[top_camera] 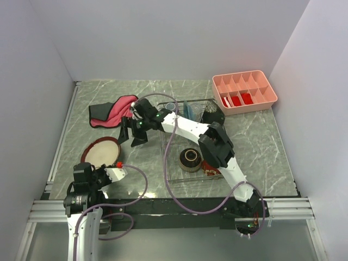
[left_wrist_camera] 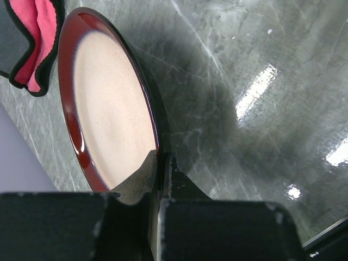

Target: Load the mixed dishes into the dish rack

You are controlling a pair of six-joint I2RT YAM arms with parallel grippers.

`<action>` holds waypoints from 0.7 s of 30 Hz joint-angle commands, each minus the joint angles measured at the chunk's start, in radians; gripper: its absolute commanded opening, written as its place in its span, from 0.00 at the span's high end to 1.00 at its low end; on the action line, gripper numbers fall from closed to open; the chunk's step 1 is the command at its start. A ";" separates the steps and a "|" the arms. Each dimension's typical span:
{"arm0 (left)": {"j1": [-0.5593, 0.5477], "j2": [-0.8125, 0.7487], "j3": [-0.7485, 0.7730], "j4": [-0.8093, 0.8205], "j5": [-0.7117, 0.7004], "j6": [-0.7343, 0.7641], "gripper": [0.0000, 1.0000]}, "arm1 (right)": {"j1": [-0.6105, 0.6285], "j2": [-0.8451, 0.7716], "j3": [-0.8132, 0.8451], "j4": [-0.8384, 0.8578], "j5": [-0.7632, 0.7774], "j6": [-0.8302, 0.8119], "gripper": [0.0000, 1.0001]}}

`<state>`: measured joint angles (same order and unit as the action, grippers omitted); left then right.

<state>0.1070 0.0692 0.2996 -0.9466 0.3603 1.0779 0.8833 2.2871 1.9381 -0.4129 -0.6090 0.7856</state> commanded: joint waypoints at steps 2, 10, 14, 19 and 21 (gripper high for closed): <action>0.000 -0.032 0.087 0.183 0.043 0.039 0.99 | 0.014 0.041 0.077 0.006 0.040 0.050 0.10; -0.004 -0.025 0.079 0.207 0.074 0.042 0.99 | 0.022 0.138 0.137 0.085 -0.032 0.099 0.10; -0.013 -0.017 0.073 0.232 0.074 0.040 0.99 | 0.036 0.176 0.182 0.091 -0.032 0.106 0.12; -0.023 -0.017 0.073 0.244 0.074 0.033 0.99 | 0.043 0.202 0.208 0.094 -0.015 0.112 0.23; -0.029 -0.016 0.070 0.238 0.069 0.030 0.99 | 0.046 0.201 0.217 0.080 0.018 0.109 0.56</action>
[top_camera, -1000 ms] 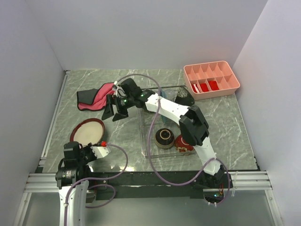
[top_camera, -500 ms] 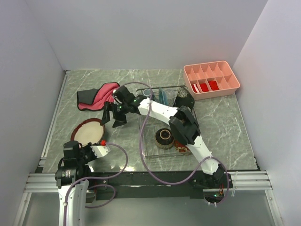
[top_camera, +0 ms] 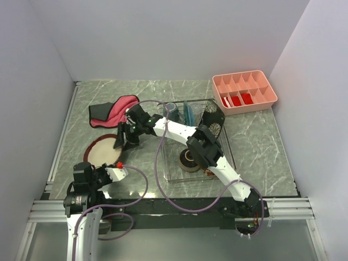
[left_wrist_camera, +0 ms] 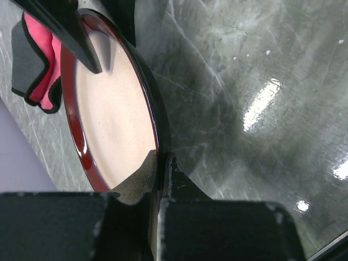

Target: Load the mixed dishes into the dish rack

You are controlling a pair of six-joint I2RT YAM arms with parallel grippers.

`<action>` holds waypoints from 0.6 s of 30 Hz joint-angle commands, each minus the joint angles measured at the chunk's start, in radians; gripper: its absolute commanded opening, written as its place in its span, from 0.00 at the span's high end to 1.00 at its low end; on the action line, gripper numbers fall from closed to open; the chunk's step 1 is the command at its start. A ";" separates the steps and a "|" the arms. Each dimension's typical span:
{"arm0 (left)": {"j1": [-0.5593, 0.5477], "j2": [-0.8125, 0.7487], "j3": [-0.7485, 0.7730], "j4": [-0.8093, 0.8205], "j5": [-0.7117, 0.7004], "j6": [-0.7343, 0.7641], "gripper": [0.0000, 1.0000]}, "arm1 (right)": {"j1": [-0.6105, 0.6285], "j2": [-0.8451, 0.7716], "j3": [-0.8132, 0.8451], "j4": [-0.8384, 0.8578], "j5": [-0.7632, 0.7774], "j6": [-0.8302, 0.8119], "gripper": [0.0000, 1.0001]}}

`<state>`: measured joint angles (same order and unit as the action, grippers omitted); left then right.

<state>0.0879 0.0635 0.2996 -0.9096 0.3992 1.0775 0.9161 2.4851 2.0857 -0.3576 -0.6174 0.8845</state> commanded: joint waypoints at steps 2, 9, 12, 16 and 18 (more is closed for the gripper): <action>-0.013 -0.011 0.070 0.193 0.021 0.033 0.99 | 0.013 -0.003 0.083 0.009 0.051 0.002 0.65; -0.020 -0.051 0.082 0.195 0.018 0.029 0.57 | 0.000 -0.086 0.112 0.028 0.105 -0.071 1.00; -0.022 -0.091 0.113 0.289 0.003 -0.055 0.34 | -0.022 -0.141 0.168 0.011 0.175 -0.172 1.00; -0.022 -0.045 0.188 0.470 -0.113 -0.256 0.15 | -0.071 -0.228 0.238 -0.015 0.272 -0.309 1.00; -0.022 0.045 0.264 0.485 -0.143 -0.342 0.13 | -0.097 -0.297 0.229 -0.026 0.330 -0.360 1.00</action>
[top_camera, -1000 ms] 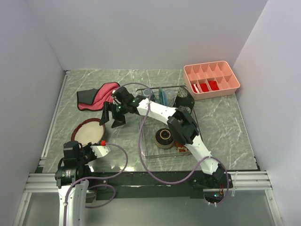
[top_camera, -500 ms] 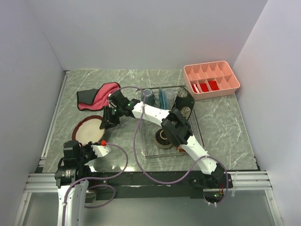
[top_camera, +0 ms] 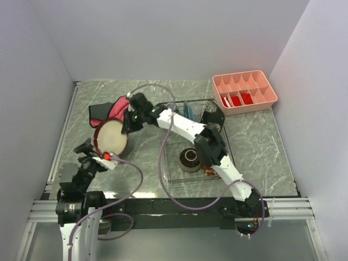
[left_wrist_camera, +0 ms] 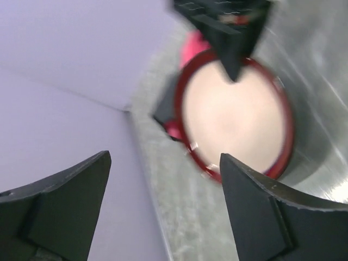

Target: Load the mixed dishes into the dish rack

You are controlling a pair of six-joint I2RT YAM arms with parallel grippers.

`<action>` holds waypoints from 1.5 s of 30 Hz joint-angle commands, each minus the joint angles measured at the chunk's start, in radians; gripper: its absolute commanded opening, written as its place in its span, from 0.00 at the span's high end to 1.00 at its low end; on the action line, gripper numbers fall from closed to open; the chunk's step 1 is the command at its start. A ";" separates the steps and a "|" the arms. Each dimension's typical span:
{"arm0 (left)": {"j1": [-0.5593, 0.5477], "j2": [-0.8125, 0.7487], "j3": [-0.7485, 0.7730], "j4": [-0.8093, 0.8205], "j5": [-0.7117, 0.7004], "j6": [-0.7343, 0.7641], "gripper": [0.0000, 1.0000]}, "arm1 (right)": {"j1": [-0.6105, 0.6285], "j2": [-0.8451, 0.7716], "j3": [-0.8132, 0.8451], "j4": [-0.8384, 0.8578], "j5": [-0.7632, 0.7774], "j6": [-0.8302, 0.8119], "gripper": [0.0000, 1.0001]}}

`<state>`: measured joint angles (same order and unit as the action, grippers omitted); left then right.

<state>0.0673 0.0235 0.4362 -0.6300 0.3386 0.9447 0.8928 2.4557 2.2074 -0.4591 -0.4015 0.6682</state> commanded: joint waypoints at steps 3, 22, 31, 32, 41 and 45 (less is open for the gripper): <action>0.000 0.173 0.190 0.254 -0.139 -0.334 0.11 | -0.098 -0.362 0.043 0.056 0.208 -0.228 1.00; -0.001 0.576 0.185 0.622 -0.312 -0.790 0.12 | 0.141 -0.919 -0.406 -0.088 1.270 -0.310 1.00; 0.000 0.494 0.156 0.572 -0.286 -0.765 0.12 | 0.193 -0.926 -0.460 -0.199 1.435 -0.151 1.00; -0.001 0.481 0.144 0.553 -0.276 -0.756 0.12 | 0.193 -0.917 -0.457 -0.191 1.434 -0.156 1.00; 0.000 0.386 0.121 0.486 -0.273 -0.753 0.12 | 0.186 -0.840 -0.456 -0.275 1.385 -0.095 1.00; 0.000 0.348 0.110 0.451 -0.268 -0.732 0.11 | 0.166 -0.816 -0.457 -0.319 1.366 -0.042 1.00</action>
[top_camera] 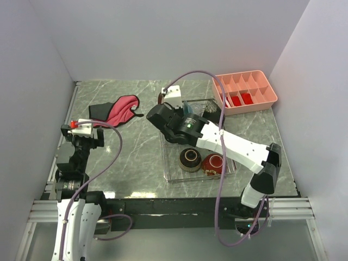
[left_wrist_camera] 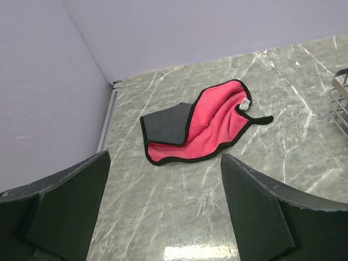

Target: Load the mixed dishes into the dish rack

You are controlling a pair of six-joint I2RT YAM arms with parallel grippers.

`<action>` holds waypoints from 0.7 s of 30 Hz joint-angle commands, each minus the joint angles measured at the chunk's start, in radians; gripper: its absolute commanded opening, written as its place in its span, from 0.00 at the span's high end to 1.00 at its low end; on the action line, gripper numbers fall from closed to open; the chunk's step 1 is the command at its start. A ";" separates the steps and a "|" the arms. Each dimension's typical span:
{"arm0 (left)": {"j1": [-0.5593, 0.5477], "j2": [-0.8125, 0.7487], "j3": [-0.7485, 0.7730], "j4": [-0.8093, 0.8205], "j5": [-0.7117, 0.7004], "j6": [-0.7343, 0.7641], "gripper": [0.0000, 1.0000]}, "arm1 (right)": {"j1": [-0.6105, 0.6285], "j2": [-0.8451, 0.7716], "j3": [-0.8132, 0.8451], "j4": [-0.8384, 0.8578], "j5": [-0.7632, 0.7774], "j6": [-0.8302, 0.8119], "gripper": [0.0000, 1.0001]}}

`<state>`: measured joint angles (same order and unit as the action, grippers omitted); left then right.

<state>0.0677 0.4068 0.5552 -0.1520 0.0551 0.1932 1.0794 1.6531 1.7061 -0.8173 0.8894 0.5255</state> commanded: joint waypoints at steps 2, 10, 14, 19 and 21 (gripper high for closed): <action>0.000 -0.046 -0.014 -0.037 0.017 0.031 0.11 | -0.035 0.000 0.037 0.020 0.062 0.119 1.00; -0.002 -0.083 -0.023 -0.077 0.026 0.052 0.11 | -0.044 0.056 0.029 -0.011 0.008 0.159 1.00; 0.000 -0.108 -0.037 -0.087 0.023 0.052 0.11 | -0.042 0.100 0.036 -0.023 -0.035 0.174 1.00; 0.000 -0.131 -0.049 -0.100 0.002 0.054 0.10 | -0.041 0.174 0.053 -0.026 -0.063 0.171 1.00; -0.005 -0.129 -0.046 -0.100 -0.015 0.051 0.10 | -0.041 0.201 0.064 -0.032 -0.067 0.169 1.00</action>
<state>0.0677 0.2893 0.5083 -0.2638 0.0612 0.2371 1.0393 1.8057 1.7210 -0.8780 0.8265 0.6884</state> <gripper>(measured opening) 0.896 0.292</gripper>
